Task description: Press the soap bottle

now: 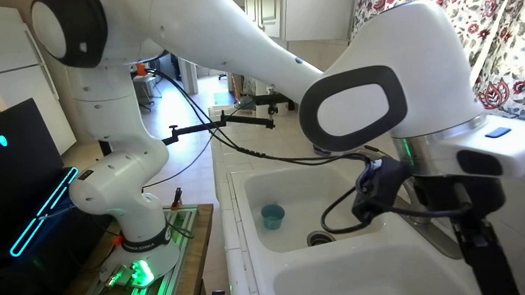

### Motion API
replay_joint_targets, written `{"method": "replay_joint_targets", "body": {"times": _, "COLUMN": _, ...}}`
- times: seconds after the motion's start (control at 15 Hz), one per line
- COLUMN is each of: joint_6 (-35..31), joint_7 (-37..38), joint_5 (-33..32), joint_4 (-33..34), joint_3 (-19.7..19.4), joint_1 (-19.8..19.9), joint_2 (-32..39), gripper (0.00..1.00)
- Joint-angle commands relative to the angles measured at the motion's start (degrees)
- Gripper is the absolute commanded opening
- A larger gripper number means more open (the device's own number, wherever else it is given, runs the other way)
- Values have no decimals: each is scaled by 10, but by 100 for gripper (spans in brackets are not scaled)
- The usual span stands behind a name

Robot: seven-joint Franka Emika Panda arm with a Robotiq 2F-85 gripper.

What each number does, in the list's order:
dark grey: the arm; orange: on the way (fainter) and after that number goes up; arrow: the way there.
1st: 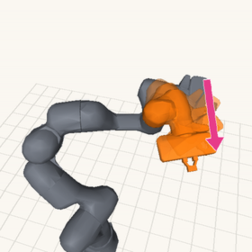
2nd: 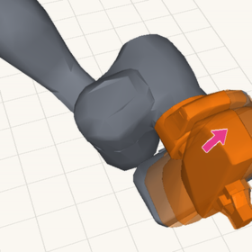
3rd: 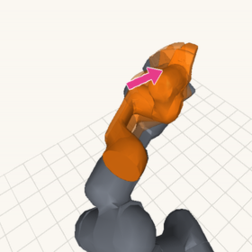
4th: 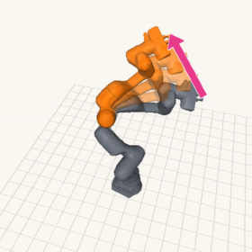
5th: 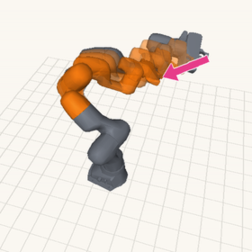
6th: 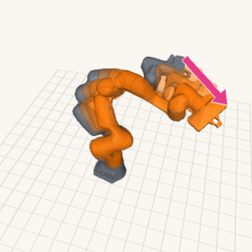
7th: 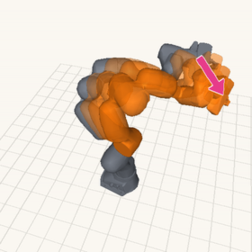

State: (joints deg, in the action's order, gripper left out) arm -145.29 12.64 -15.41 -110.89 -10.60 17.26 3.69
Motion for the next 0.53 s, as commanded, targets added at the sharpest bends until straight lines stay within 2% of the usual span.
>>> {"method": "replay_joint_targets", "body": {"times": 0.0, "joint_6": 30, "joint_7": 49, "joint_5": -4, "joint_4": 123, "joint_3": -25, "joint_1": -19, "joint_2": 85, "gripper": 100}}
{"method": "replay_joint_targets", "body": {"times": 0.07, "joint_6": 34, "joint_7": 55, "joint_5": -3, "joint_4": 144, "joint_3": -31, "joint_1": -23, "joint_2": 100, "gripper": 100}}
{"method": "replay_joint_targets", "body": {"times": 0.13, "joint_6": 9, "joint_7": 25, "joint_5": 6, "joint_4": 80, "joint_3": -31, "joint_1": -22, "joint_2": 58, "gripper": 100}}
{"method": "replay_joint_targets", "body": {"times": 0.27, "joint_6": 17, "joint_7": 32, "joint_5": 8, "joint_4": 115, "joint_3": -37, "joint_1": -26, "joint_2": 83, "gripper": 100}}
{"method": "replay_joint_targets", "body": {"times": 0.47, "joint_6": 19, "joint_7": 36, "joint_5": 7, "joint_4": 128, "joint_3": -38, "joint_1": -28, "joint_2": 94, "gripper": 100}}
